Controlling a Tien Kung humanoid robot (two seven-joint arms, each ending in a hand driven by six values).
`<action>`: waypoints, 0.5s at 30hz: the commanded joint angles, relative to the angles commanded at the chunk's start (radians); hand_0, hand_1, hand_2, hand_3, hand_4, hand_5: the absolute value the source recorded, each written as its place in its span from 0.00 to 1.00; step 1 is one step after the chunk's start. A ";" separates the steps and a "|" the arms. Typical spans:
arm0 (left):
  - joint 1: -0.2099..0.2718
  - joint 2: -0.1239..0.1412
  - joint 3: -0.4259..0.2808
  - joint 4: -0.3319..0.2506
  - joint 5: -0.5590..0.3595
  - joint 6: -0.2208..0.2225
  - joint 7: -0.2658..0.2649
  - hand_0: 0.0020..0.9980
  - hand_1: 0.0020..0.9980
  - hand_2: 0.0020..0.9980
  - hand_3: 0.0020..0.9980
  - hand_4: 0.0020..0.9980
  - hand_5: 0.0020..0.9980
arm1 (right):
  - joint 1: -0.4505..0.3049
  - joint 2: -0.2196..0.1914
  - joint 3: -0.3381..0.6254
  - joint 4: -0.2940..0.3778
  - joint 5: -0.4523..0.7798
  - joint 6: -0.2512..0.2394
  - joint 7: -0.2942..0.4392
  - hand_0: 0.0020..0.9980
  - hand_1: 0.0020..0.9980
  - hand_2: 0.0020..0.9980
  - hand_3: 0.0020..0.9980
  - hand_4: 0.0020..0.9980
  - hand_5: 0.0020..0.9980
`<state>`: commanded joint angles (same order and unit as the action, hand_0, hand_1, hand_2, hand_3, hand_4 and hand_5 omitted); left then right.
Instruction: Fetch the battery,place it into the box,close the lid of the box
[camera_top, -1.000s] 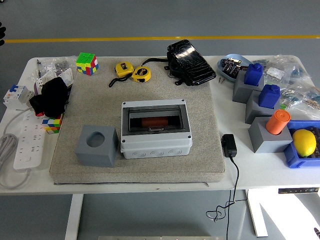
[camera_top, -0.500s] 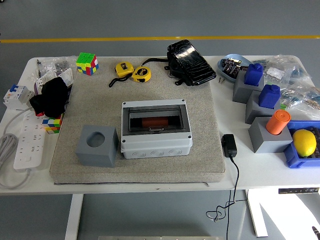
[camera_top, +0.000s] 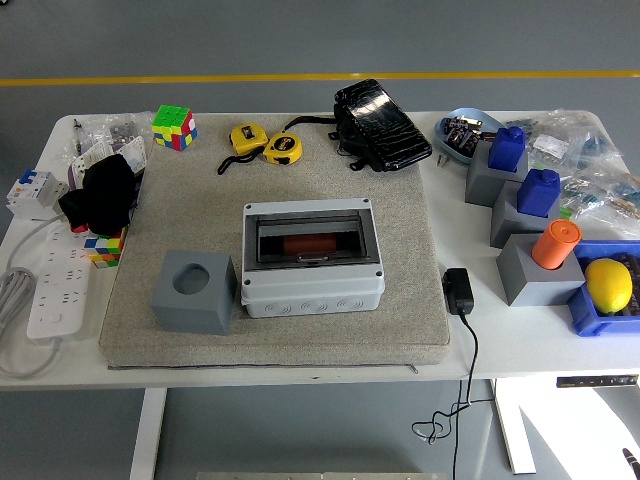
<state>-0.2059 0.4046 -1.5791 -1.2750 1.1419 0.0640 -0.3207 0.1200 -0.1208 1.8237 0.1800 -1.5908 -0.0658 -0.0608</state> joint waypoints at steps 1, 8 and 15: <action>0.000 -0.001 0.001 0.000 0.000 0.000 0.000 0.85 0.88 0.88 0.86 1.00 0.90 | 0.001 0.000 0.000 0.000 0.000 0.000 0.000 0.85 0.83 0.78 0.82 1.00 1.00; 0.003 -0.001 0.007 0.000 -0.005 0.001 -0.001 0.85 0.88 0.88 0.86 1.00 0.91 | 0.003 -0.002 -0.008 0.000 0.003 0.000 -0.001 0.85 0.83 0.78 0.82 1.00 1.00; 0.006 -0.001 0.012 -0.001 -0.007 0.003 -0.001 0.85 0.87 0.88 0.86 1.00 0.91 | 0.002 -0.001 -0.012 0.000 0.001 0.001 -0.002 0.85 0.83 0.78 0.82 1.00 1.00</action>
<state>-0.1997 0.4039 -1.5666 -1.2759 1.1350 0.0674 -0.3222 0.1219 -0.1218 1.8121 0.1800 -1.5893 -0.0649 -0.0628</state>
